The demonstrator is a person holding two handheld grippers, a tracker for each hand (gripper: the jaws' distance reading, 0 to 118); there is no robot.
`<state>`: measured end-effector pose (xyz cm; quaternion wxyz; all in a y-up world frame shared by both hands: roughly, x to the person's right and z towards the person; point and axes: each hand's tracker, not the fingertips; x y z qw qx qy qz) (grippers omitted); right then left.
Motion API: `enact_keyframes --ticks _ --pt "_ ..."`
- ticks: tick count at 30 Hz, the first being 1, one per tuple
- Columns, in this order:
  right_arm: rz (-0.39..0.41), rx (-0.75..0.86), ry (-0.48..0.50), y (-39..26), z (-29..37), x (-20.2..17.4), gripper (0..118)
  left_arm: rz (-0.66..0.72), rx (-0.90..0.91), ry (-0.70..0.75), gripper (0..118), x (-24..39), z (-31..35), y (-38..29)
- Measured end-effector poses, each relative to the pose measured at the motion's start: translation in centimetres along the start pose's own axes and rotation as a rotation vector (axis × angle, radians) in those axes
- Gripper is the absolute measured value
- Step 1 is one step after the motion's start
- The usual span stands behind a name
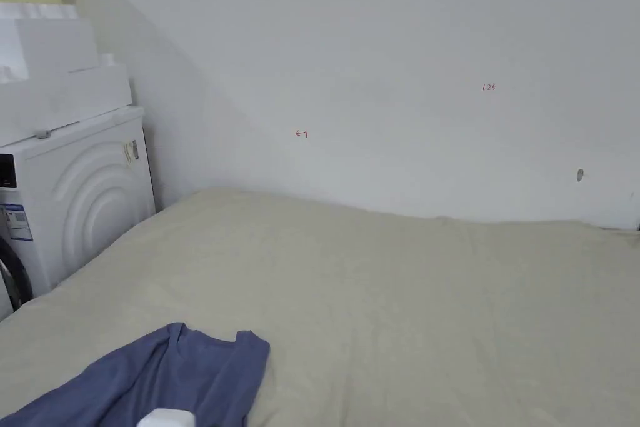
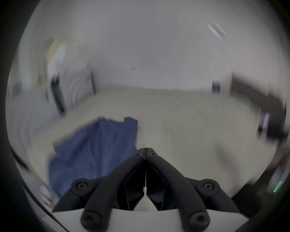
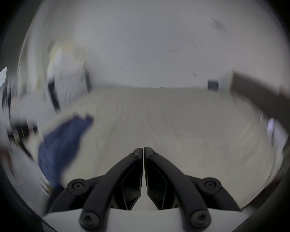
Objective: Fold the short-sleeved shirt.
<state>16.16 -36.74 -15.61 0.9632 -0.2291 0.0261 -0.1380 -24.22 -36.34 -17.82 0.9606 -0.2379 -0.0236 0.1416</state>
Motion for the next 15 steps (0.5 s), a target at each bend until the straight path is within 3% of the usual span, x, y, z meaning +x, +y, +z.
enact_keyframes --ticks 1,4,15 --pt "-0.001 0.002 -0.01 -0.3 0.3 0.3 3 0.01 -0.009 0.021 0 -0.3 0.1 -0.4" --pt "0.082 -0.014 -0.038 -0.4 0.4 0.1 3 -0.208 -0.052 0.058 0 0.8 0.3 -1.8" --pt "0.118 -0.03 -0.025 -0.5 0.5 -1.2 3 -0.166 -0.07 0.05 0 -0.2 -0.2 -1.4"
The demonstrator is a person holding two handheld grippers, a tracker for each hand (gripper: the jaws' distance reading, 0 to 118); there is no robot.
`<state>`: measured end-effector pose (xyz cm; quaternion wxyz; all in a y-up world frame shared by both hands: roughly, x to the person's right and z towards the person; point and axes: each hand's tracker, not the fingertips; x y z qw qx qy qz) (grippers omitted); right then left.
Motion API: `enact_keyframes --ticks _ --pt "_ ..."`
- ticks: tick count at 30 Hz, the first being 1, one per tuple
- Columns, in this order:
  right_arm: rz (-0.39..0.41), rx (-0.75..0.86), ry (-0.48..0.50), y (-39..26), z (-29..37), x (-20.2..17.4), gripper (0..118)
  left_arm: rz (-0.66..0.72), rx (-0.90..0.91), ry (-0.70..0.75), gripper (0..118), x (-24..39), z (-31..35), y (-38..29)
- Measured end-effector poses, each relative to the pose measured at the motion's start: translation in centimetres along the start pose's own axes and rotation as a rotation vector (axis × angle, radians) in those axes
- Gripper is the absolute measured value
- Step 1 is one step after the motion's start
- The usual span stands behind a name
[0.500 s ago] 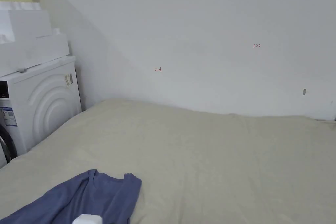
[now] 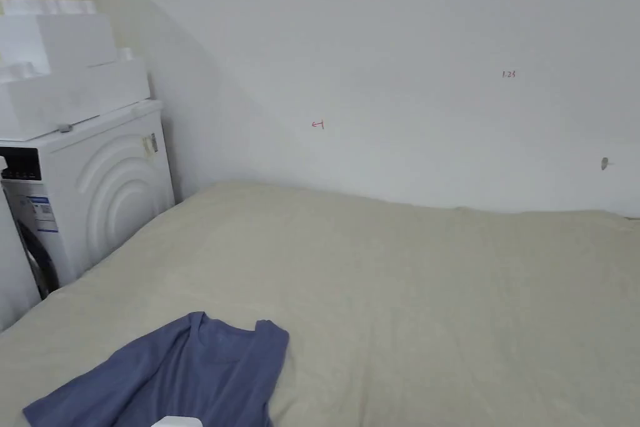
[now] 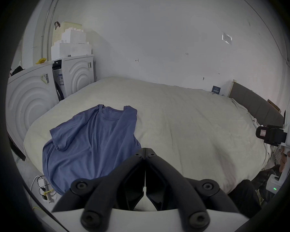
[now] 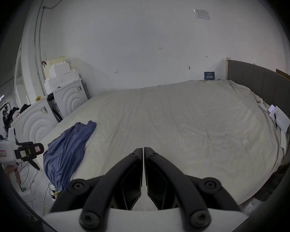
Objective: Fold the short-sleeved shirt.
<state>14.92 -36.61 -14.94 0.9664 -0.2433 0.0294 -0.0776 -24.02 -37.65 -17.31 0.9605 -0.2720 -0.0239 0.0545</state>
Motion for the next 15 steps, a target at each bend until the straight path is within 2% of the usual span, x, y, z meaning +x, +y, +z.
enact_keyframes --ticks 5,7,9,10,15 --pt "-0.02 -0.017 -0.003 -0.4 -0.1 0.0 3 0.013 -0.009 0.026 3 -2.3 -1.1 0.2" --pt "-0.031 -0.031 0.007 -0.7 -0.2 0.2 3 -0.03 -0.024 0.071 22 -3.3 -2.3 0.6" --pt "-0.021 -0.041 0.01 -1.0 -0.1 0.1 3 -0.067 -0.066 0.138 54 -4.7 -4.2 1.3" --pt "-0.015 -0.041 0.006 -1.1 0.0 0.2 3 -0.087 -0.063 0.136 64 -5.3 -5.1 1.6" --pt "-0.043 -0.086 0.0 -1.9 -0.7 0.7 3 -0.181 -0.138 0.151 94 -7.7 -12.2 4.1"
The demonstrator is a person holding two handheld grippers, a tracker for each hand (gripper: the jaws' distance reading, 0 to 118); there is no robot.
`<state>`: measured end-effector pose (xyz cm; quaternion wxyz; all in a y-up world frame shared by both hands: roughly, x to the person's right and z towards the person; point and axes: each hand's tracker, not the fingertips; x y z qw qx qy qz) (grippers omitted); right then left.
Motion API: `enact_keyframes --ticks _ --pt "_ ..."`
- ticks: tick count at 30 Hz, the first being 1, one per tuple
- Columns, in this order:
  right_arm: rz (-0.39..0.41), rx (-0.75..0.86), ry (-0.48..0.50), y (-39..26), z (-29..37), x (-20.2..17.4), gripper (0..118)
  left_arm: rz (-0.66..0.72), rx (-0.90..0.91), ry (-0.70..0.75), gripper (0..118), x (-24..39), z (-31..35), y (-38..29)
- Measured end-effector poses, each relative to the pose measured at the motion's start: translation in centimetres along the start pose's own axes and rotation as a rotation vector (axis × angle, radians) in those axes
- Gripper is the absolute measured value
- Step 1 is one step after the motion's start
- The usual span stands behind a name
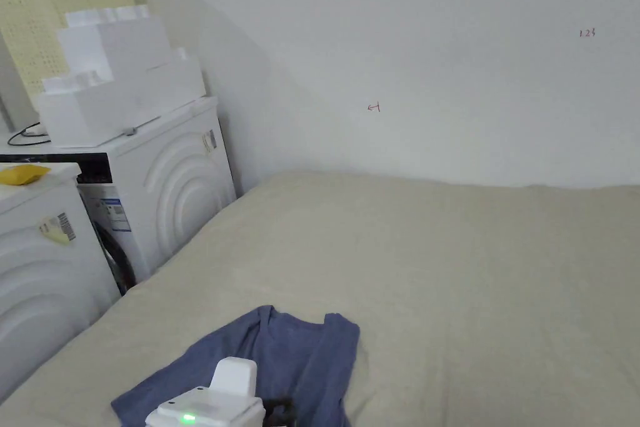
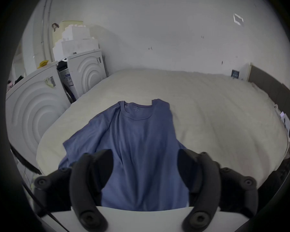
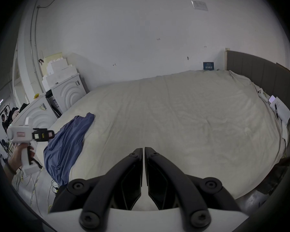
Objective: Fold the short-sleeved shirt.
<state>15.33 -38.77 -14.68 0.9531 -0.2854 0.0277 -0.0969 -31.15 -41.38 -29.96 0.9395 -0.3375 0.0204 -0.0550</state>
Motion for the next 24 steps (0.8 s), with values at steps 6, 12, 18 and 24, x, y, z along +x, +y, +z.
enact_keyframes --ticks 6,12,18,24 --pt "-0.021 -0.07 -0.04 -0.9 -1.6 0.8 3 -0.06 -0.089 -0.024 94 -1.4 -9.5 2.3" --pt "-0.051 -0.16 -0.083 -1.9 -4.5 1.9 3 0.154 -0.152 0.008 84 -3.7 -15.9 1.4" --pt "-0.048 -0.201 -0.068 -2.2 -5.8 1.7 3 0.04 -0.104 0.031 85 -2.5 -18.1 -0.9" --pt "-0.09 -0.183 -0.02 -1.5 -5.1 1.6 3 -0.037 -0.134 0.109 9 -0.5 -17.9 -0.1"
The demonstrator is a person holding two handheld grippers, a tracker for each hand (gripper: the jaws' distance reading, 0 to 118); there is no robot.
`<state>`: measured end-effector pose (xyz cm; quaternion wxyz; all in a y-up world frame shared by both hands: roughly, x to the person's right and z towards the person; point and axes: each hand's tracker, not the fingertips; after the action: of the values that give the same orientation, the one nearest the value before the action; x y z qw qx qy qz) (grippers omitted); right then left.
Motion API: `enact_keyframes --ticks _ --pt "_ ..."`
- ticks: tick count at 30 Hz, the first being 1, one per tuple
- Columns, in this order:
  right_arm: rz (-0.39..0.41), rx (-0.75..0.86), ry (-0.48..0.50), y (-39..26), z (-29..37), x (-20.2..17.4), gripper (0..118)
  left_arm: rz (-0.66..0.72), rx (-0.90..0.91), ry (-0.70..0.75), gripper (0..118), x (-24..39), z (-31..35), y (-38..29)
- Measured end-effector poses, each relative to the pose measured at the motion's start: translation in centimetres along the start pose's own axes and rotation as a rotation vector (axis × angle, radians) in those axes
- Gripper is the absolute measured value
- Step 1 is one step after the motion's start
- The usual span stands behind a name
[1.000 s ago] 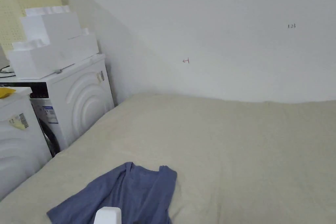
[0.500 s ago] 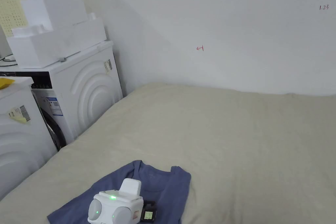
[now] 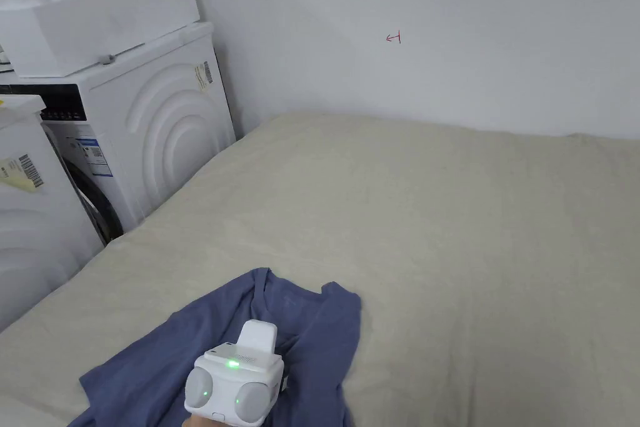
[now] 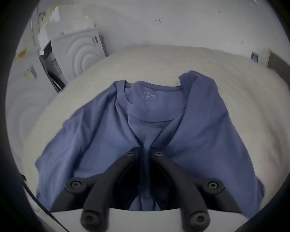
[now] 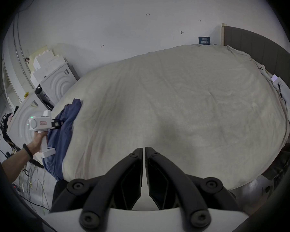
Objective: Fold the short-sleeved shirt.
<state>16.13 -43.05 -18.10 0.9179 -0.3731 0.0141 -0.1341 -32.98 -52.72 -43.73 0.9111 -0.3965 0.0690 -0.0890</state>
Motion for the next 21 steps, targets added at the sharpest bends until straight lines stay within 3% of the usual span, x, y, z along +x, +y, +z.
enact_keyframes --ticks 4,6,11,14,16,21 --pt "0.004 0.013 -0.004 0.0 0.6 0.1 3 0.093 -0.018 -0.036 1 -1.1 0.3 0.7" --pt "0.017 0.016 -0.004 0.1 0.9 0.3 3 0.203 0.066 -0.061 0 -2.9 2.1 1.5" --pt "-0.017 0.042 0.012 -0.3 1.8 1.2 3 0.246 0.3 -0.039 0 -6.4 11.8 7.1" --pt "-0.069 0.046 0.049 -0.6 2.3 1.7 3 0.179 0.397 -0.007 0 -8.2 17.4 10.7" --pt "-0.063 0.056 0.06 -0.7 2.8 1.7 3 0.198 0.465 -0.007 0 -9.1 20.7 13.7" --pt "-0.07 0.099 0.053 -1.0 4.0 2.2 3 0.042 0.596 -0.008 0 -7.4 26.7 21.1"
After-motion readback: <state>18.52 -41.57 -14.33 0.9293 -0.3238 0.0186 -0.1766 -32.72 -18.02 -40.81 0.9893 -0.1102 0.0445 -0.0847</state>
